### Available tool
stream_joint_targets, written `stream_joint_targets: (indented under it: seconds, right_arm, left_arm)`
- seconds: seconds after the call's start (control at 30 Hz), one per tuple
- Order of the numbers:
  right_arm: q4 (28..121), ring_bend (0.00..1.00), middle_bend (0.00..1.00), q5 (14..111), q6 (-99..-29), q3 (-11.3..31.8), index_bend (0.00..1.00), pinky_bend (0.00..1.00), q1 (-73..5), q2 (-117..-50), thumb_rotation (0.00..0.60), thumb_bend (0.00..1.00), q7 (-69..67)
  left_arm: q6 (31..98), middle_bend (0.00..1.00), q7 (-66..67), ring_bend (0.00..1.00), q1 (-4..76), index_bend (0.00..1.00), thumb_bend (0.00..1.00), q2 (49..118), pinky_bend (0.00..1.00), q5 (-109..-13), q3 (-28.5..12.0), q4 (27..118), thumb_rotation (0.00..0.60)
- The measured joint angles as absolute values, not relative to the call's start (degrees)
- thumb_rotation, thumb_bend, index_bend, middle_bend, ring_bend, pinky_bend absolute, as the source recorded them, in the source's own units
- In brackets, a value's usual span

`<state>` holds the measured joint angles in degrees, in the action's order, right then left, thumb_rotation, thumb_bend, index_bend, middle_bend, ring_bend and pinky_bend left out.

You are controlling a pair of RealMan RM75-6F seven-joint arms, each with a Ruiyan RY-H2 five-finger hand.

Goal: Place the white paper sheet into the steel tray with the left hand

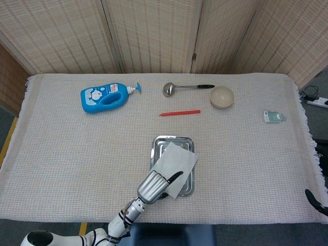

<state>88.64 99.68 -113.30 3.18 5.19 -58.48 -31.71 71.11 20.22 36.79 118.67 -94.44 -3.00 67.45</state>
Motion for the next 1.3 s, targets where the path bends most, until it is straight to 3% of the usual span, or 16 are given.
stream_joint_targets:
  seconds: [0.37, 0.63, 0.7, 0.77, 0.9, 1.07, 1.3]
  right_arm:
    - [88.99, 0.00, 0.00, 99.91, -112.37, 3.36, 0.00, 0.00, 4.84, -58.78, 0.600, 0.32, -30.67]
    - [88.99, 0.00, 0.00, 100.25, -112.12, 3.20, 0.00, 0.00, 4.83, -58.91, 0.600, 0.32, -30.10]
    - [89.00, 0.00, 0.00, 100.20, -112.18, 3.26, 0.00, 0.00, 4.85, -58.91, 0.600, 0.32, -30.16]
    - [89.02, 0.00, 0.00, 100.23, -112.19, 3.26, 0.00, 0.00, 4.88, -58.89, 0.600, 0.32, -30.22]
    - [89.05, 0.00, 0.00, 100.45, -112.09, 3.18, 0.00, 0.00, 4.85, -58.89, 0.600, 0.32, -30.12]
    - [89.11, 0.00, 0.00, 101.07, -111.50, 2.89, 0.00, 0.00, 4.60, -59.02, 0.600, 0.32, -29.49]
    - [89.24, 0.00, 0.00, 102.18, -110.81, 2.37, 0.00, 0.00, 4.19, -59.20, 0.600, 0.32, -28.90]
  left_arm:
    - [60.09, 1.00, 23.38, 1.00, 37.48, 0.15, 0.09, 112.46, 1.00, -82.29, -6.21, 82.70, 0.600]
    - [54.87, 1.00, 25.90, 1.00, 39.29, 0.19, 0.10, 110.92, 1.00, -72.43, -10.70, 85.02, 0.600]
    - [54.67, 1.00, 24.90, 1.00, 39.61, 0.21, 0.20, 110.39, 1.00, -72.27, -11.13, 85.84, 0.600]
    - [53.81, 1.00, 24.20, 1.00, 40.13, 0.23, 0.40, 109.19, 1.00, -72.16, -11.29, 86.95, 0.584]
    - [50.70, 1.00, 24.58, 1.00, 41.64, 0.24, 0.66, 105.51, 1.00, -70.90, -11.43, 90.07, 0.425]
    - [47.61, 1.00, 26.68, 1.00, 43.98, 0.25, 0.74, 102.19, 1.00, -67.23, -11.30, 93.66, 0.390]
    - [46.48, 1.00, 28.68, 1.00, 46.52, 0.25, 0.80, 102.88, 1.00, -64.47, -10.24, 92.39, 0.369]
